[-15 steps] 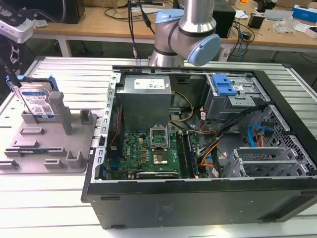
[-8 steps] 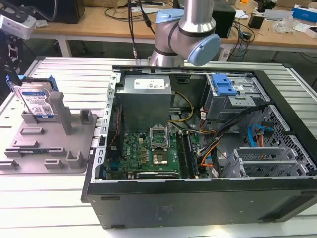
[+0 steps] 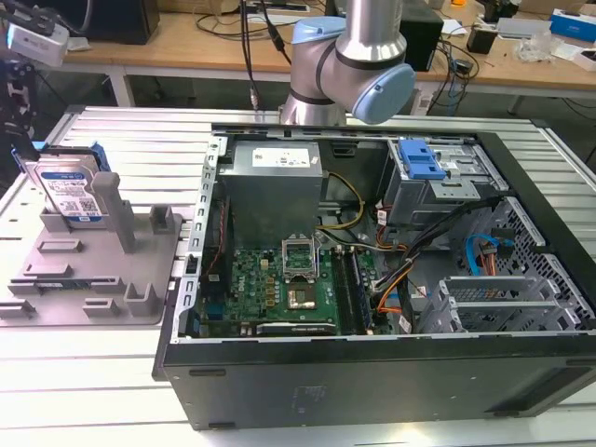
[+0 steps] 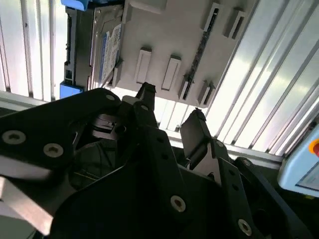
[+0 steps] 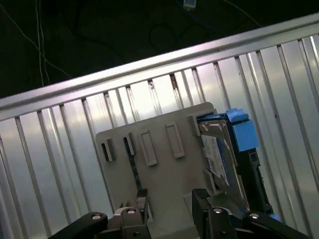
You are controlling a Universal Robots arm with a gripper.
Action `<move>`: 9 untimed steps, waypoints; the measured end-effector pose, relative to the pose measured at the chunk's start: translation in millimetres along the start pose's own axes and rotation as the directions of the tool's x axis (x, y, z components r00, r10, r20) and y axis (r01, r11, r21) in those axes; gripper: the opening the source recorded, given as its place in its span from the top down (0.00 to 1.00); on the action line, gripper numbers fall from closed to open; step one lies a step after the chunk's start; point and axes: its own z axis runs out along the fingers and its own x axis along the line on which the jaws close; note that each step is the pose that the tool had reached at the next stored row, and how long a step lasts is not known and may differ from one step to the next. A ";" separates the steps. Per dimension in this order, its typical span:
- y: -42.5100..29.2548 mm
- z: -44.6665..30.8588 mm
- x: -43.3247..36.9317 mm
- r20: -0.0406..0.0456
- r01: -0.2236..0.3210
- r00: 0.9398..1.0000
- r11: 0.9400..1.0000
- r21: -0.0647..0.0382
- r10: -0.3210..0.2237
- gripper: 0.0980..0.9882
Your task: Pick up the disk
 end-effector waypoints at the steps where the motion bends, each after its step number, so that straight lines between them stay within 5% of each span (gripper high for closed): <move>1: 0.0 0.3 0.0 -0.001 0.030 1.000 1.000 0.001 -0.030 0.57; 5: 0.0 1.2 0.0 -0.004 0.108 0.994 0.994 0.003 -0.108 0.57; 9: 0.0 2.5 0.0 -0.007 0.197 0.980 0.980 0.007 -0.197 0.57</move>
